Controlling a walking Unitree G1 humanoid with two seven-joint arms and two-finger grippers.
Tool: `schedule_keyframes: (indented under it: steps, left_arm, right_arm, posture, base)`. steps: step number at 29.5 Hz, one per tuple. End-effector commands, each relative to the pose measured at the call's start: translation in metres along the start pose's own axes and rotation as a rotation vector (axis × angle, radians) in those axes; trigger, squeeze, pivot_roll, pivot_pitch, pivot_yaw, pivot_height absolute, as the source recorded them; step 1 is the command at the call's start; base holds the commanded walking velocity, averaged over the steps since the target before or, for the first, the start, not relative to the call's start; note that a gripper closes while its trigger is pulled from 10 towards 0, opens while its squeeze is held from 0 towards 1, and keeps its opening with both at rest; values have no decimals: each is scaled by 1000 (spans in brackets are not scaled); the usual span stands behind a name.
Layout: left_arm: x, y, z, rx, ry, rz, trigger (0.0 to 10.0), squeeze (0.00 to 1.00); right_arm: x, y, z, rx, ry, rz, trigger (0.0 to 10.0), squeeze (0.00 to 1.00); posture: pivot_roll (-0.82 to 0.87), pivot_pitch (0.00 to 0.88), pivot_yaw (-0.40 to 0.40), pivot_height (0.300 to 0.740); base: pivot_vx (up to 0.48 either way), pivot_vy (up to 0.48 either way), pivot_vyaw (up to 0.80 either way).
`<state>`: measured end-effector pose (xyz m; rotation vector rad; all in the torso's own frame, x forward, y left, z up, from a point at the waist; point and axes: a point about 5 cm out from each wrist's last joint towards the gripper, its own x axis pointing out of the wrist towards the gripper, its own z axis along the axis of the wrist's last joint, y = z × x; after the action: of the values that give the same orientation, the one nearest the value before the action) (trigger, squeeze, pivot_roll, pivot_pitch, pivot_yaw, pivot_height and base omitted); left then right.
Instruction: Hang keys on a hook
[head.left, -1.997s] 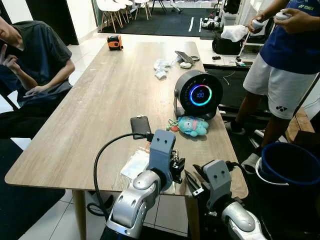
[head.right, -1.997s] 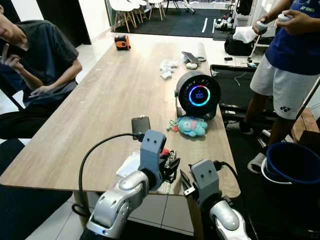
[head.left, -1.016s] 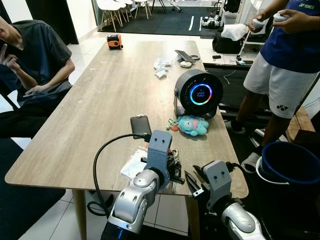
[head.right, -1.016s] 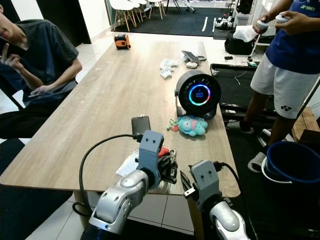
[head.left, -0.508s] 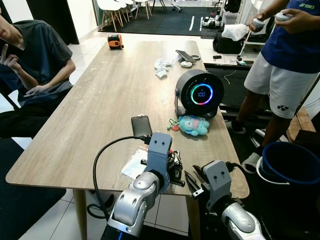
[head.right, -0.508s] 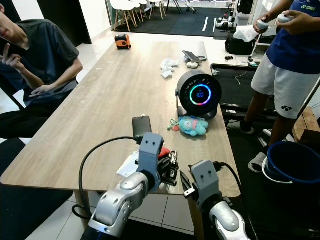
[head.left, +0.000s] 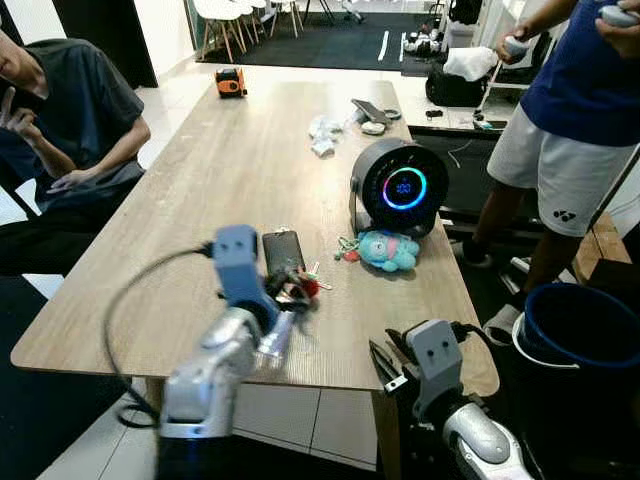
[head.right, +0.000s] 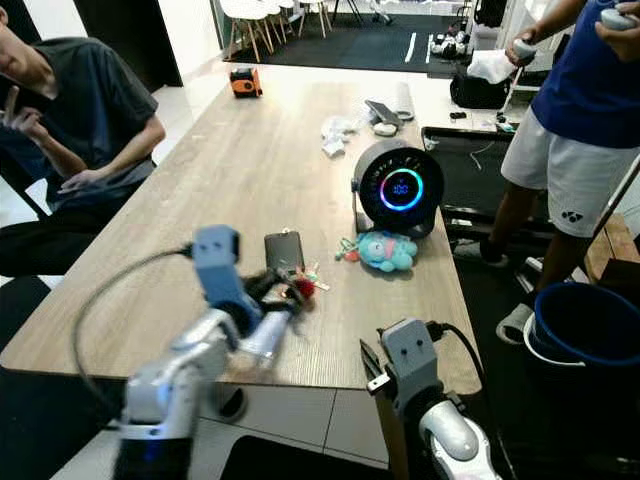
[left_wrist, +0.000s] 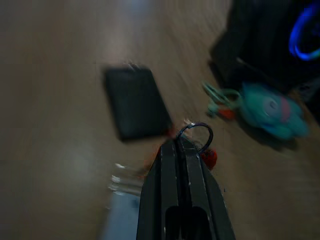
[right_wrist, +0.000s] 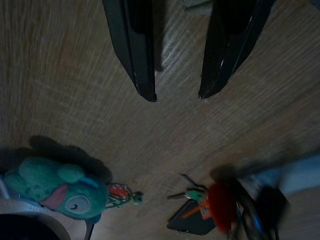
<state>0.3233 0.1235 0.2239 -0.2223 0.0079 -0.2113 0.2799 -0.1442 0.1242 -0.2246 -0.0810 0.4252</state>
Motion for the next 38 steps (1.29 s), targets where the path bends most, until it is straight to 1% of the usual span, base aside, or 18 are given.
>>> schedule_keyframes:
  steps: [1, 2, 3, 6, 8, 9, 10, 14, 17, 22, 24, 25, 27, 30, 32, 33, 35, 38]
  left_arm:
    - [-6, 17, 7, 74, -11, 57, 10000, 0]
    - [-6, 17, 7, 74, -11, 57, 10000, 0]
    - [-9, 28, 17, 81, -43, 121, 10000, 0]
    - [-11, 35, 23, 80, -66, 164, 10000, 0]
    - [-17, 49, 45, 111, -165, 360, 10000, 0]
    - [-17, 49, 45, 111, -165, 360, 10000, 0]
    - [-19, 53, 52, 149, -198, 426, 10000, 0]
    - [-23, 49, 66, 147, -250, 480, 10000, 0]
    - [-22, 41, 76, 93, -246, 474, 10000, 0]
    - [-21, 40, 74, 95, -215, 482, 10000, 0]
    - [-18, 35, 59, 91, -195, 446, 10000, 0]
    - [-18, 35, 59, 91, -195, 446, 10000, 0]
    - [-18, 27, 48, 92, -215, 396, 10000, 0]
    - [-20, 22, 46, 87, -242, 361, 10000, 0]
    - [-23, 17, 42, 123, -263, 321, 10000, 0]
    - [-23, 17, 42, 123, -263, 321, 10000, 0]
    - [-22, 15, 36, 120, -238, 306, 10000, 0]
    - [-19, 13, 33, 109, -220, 294, 10000, 0]
  right_arm:
    - [-1, 2, -7, 5, 24, 9, 10000, 0]
    - [-1, 2, -7, 5, 24, 9, 10000, 0]
    - [0, 2, -7, 5, 23, 9, 10000, 0]
    - [0, 1, -6, 5, 23, 9, 10000, 0]
    - [2, 1, -6, 3, 21, 13, 10000, 0]
    - [2, 1, -6, 3, 21, 13, 10000, 0]
    - [2, 1, -6, 3, 21, 14, 10000, 0]
    - [3, 1, -5, 3, 17, 9, 10000, 0]
    - [4, 0, -4, 3, 12, -2, 10000, 0]
    - [4, -1, -3, 1, -1, -29, 10000, 0]
    - [6, -9, 7, 4, -56, -154, 10000, 0]
    - [6, -9, 7, 4, -56, -154, 10000, 0]
    - [6, -17, 19, 13, -116, -259, 10000, 0]
    - [4, -20, 26, 9, -145, -295, 10000, 0]
    - [0, -26, 38, -6, -195, -356, 10000, 0]
    - [0, -26, 38, -6, -195, -356, 10000, 0]
    - [-5, -34, 58, -51, -267, -421, 10000, 0]
    - [-9, -39, 71, -94, -319, -468, 10000, 0]
  posture:
    - [34, 193, 55, 740]
    - [34, 193, 55, 740]
    - [39, 191, 52, 740]
    - [40, 190, 51, 740]
    - [45, 177, 44, 740]
    - [45, 177, 44, 740]
    - [46, 176, 44, 740]
    - [45, 170, 43, 740]
    - [45, 166, 43, 740]
    - [48, 150, 42, 740]
    - [39, 138, 43, 740]
    - [39, 138, 43, 740]
    - [31, 131, 49, 740]
    - [28, 129, 53, 740]
    - [21, 123, 65, 740]
    - [21, 123, 65, 740]
    - [2, 120, 83, 740]
    - [-5, 114, 93, 740]
  base:
    - [0, 0, 0]
    - [0, 0, 0]
    - [0, 0, 0]
    - [0, 0, 0]
    - [0, 0, 0]
    - [0, 0, 0]
    - [0, 0, 0]
    - [0, 0, 0]
    - [0, 0, 0]
    - [0, 0, 0]
    - [0, 0, 0]
    - [0, 0, 0]
    - [0, 0, 0]
    - [0, 0, 0]
    - [0, 0, 0]
    - [0, 0, 0]
    - [0, 0, 0]
    - [0, 0, 0]
